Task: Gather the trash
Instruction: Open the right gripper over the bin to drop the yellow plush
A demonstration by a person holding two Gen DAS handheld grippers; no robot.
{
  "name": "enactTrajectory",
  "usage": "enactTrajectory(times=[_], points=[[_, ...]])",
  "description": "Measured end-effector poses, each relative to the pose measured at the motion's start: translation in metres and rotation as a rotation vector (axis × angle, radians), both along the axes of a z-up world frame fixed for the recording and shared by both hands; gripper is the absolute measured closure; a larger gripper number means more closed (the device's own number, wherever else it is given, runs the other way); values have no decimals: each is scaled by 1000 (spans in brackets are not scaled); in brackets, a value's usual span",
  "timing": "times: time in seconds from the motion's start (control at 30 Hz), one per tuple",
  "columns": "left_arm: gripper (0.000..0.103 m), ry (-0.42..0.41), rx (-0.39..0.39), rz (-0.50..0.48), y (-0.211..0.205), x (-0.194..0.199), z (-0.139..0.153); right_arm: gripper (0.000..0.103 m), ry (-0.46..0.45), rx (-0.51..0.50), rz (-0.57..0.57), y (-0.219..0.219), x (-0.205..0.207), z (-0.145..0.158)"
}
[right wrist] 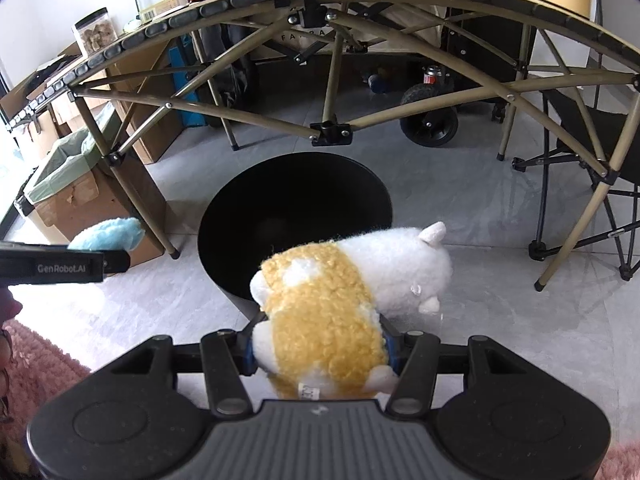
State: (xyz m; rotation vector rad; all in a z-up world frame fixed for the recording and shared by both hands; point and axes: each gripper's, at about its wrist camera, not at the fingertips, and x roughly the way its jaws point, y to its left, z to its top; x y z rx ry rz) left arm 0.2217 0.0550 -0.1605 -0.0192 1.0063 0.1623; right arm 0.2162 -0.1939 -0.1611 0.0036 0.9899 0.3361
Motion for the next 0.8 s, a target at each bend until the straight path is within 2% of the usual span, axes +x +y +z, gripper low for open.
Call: enactTrajectory(times=[0.8], points=[[32,45,10,79,26,24,-15,50,26,6,88,76,77,-14]])
